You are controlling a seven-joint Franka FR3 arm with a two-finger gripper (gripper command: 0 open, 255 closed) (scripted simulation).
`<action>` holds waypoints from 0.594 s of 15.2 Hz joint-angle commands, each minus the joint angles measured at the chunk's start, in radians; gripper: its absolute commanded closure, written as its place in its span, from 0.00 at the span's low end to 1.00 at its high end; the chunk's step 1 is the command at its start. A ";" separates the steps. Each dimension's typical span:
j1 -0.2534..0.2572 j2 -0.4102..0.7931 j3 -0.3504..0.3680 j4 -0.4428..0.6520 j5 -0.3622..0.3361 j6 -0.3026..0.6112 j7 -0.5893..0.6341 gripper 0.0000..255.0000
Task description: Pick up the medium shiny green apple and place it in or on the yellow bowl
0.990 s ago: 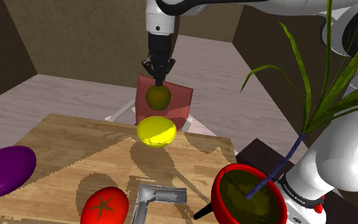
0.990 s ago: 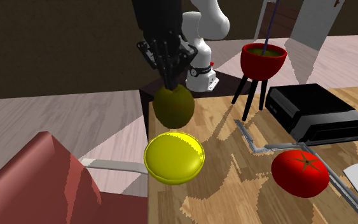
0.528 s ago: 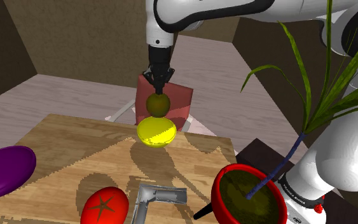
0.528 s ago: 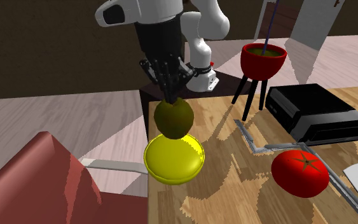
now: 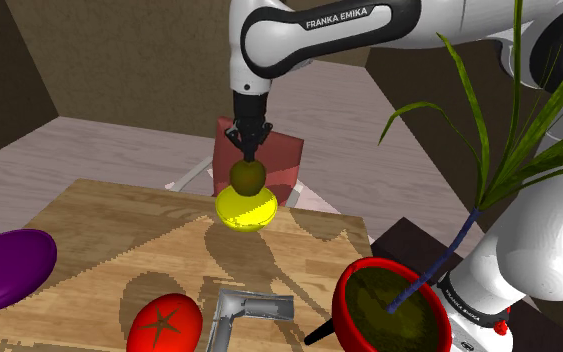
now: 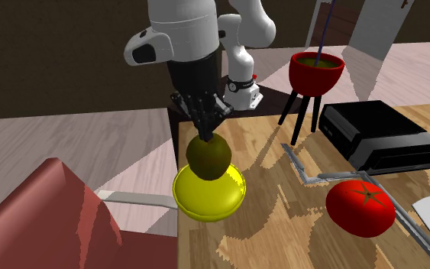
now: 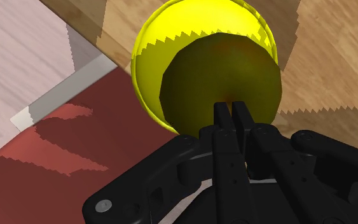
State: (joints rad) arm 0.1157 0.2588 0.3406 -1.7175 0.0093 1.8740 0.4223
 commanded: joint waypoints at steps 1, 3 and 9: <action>0.001 0.007 0.000 -0.019 -0.002 0.026 0.001 1.00; 0.002 0.015 -0.001 -0.036 -0.005 0.051 0.001 1.00; 0.002 0.016 -0.001 -0.038 -0.005 0.054 0.001 1.00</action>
State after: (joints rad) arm 0.1177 0.2747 0.3393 -1.7554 0.0043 1.9274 0.4235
